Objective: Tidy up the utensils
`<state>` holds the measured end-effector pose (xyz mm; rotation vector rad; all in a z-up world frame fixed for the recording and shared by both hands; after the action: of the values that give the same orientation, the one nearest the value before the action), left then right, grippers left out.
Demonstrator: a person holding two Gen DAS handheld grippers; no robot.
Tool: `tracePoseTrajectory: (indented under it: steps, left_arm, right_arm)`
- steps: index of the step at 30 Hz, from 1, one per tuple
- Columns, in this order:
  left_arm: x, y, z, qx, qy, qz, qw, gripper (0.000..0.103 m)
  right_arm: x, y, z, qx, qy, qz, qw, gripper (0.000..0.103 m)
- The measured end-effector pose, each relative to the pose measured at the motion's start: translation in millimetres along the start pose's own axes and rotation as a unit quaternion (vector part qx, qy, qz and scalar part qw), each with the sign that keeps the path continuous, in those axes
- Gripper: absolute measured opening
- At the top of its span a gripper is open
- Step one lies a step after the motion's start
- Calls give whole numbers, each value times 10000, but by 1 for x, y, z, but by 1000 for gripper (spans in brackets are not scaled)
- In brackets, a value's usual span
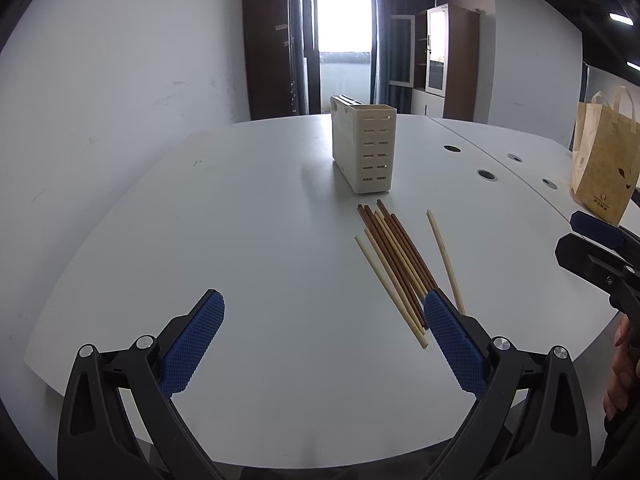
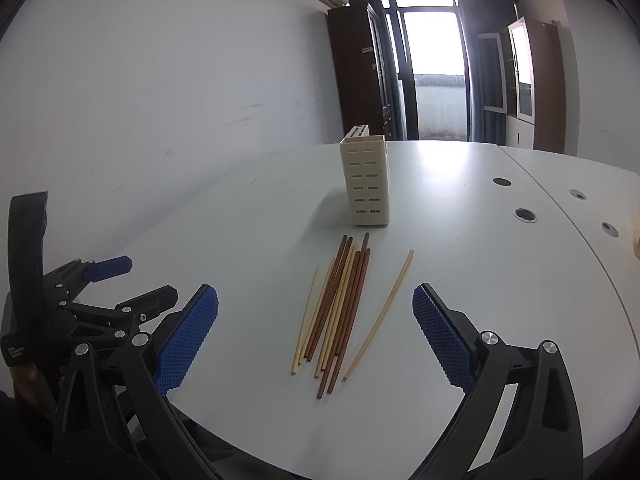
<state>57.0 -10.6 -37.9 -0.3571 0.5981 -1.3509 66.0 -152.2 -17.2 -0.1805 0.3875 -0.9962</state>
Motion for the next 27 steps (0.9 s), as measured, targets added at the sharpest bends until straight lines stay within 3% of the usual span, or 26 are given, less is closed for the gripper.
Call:
tracePoseTrajectory:
  steps: [27]
  left_arm:
    - [3,6,-3,-7,81,-55,10000,97]
  right_arm:
    - [1,2,-2,-57,31,12,10000,99]
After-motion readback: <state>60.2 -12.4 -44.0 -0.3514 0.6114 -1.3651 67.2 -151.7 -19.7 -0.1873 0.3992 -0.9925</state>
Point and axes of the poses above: each gripper's, at about its wrist camera, not at the fingertips, and y roughly the way its jaws point, x to its right, z to its top, the point moved 7 cm from there along y, roughly the way its jaws point, and after that the axes turned 15 degrees about z, right-handed, at the moved point
